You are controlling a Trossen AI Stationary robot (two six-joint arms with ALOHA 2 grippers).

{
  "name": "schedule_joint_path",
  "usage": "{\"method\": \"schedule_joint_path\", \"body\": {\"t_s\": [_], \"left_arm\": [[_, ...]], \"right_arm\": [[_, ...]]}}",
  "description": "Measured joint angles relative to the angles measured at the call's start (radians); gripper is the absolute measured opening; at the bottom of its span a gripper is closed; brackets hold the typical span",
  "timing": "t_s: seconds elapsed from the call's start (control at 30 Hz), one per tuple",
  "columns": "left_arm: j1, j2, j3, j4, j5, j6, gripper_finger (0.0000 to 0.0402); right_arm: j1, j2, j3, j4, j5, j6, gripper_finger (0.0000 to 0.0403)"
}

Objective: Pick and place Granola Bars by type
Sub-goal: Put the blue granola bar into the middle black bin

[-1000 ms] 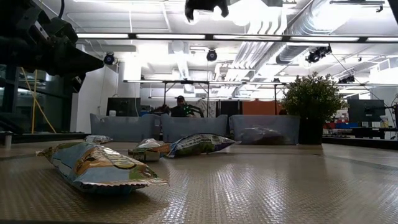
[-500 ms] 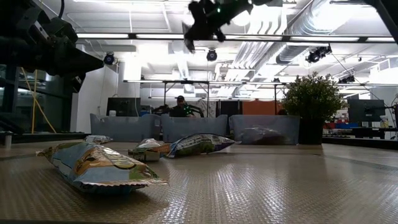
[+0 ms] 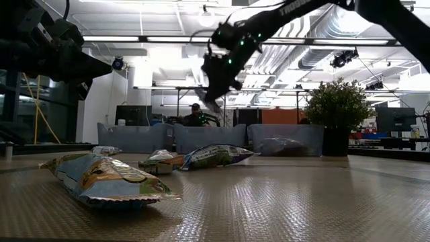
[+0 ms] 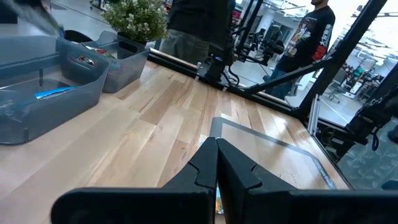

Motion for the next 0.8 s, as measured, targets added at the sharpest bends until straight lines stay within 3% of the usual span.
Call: {"method": "schedule_joint_path", "body": {"t_s": [0.5, 0.8], "left_arm": [[0.000, 0.000, 0.000, 0.000, 0.000, 0.000, 0.0000], [0.000, 0.000, 0.000, 0.000, 0.000, 0.000, 0.0000]], "right_arm": [[-0.003, 0.068, 0.000, -0.198, 0.072, -0.320, 0.0078], [-0.003, 0.070, 0.000, -0.202, 0.056, -0.325, 0.0082]]}}
